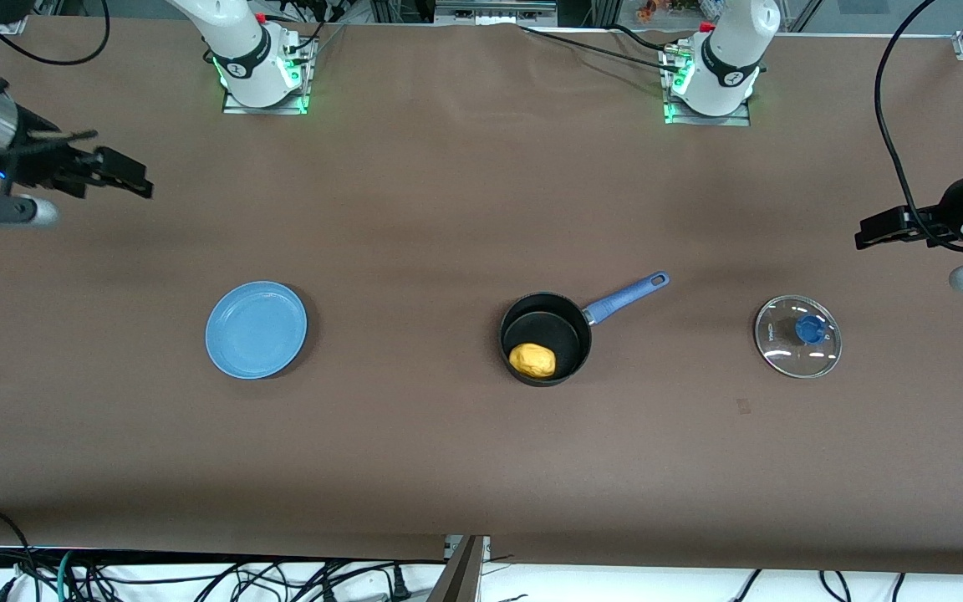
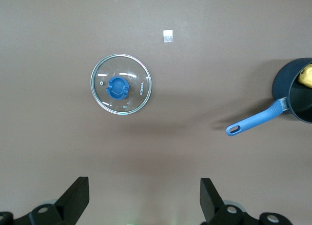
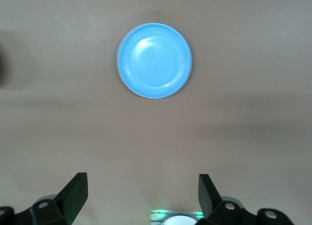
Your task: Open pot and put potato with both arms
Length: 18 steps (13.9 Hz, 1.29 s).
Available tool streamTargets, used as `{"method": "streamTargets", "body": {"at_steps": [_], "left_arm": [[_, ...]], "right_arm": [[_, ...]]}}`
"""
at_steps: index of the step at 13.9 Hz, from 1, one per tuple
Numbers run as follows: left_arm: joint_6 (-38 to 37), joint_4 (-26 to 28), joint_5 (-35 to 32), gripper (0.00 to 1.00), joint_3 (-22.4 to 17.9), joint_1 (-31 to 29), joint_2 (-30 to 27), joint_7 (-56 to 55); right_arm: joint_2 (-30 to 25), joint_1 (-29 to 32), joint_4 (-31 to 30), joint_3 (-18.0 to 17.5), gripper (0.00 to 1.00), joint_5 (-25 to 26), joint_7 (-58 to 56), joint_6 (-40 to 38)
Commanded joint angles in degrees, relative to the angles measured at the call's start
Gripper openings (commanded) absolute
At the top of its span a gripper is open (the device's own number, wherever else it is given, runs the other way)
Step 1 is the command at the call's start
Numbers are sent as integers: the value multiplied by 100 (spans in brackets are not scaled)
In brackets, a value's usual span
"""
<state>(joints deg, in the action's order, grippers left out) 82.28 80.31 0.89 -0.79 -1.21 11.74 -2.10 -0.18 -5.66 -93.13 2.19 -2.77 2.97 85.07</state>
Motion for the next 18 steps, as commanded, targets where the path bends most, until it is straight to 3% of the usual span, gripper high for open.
{"method": "streamTargets", "body": {"at_steps": [1,7,12,14,18], "left_arm": [[-107,-200,17,100,-27,76,92,-62],[-107,-200,26,100,-35,6,92,-36],[-107,-200,26,100,-35,6,92,-45],[-107,-200,26,100,-35,6,92,-45],[-107,-200,26,100,-35,15,92,-45]], "right_arm": [[-316,135,-329,-211,100,485,-559,80],[-35,162,-153,-131,100,558,-649,527],[-35,170,120,-131,100,584,-701,283],[-35,162,216,-149,100,558,-737,-146],[27,223,234,-123,100,496,-640,-35]]}}
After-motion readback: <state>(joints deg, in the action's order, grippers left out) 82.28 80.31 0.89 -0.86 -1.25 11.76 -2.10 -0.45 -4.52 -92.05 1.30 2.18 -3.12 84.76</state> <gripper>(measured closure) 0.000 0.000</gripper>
